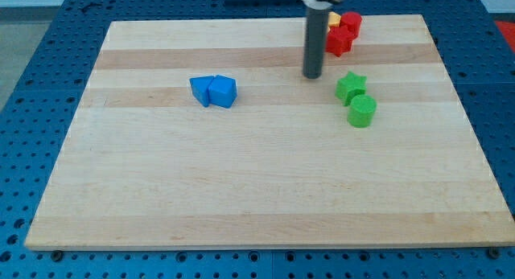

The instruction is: Slide the green star to the blue cube

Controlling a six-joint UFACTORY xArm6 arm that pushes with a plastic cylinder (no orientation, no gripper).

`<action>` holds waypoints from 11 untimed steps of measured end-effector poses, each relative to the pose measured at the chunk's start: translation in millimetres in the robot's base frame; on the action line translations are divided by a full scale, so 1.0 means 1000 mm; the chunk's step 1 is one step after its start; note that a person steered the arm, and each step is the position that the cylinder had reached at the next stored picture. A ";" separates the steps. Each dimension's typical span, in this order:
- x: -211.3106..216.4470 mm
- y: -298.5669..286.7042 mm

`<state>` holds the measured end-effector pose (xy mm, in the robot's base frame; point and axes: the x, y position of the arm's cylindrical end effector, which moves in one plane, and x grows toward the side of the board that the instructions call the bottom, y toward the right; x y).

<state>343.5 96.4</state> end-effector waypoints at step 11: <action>0.093 -0.132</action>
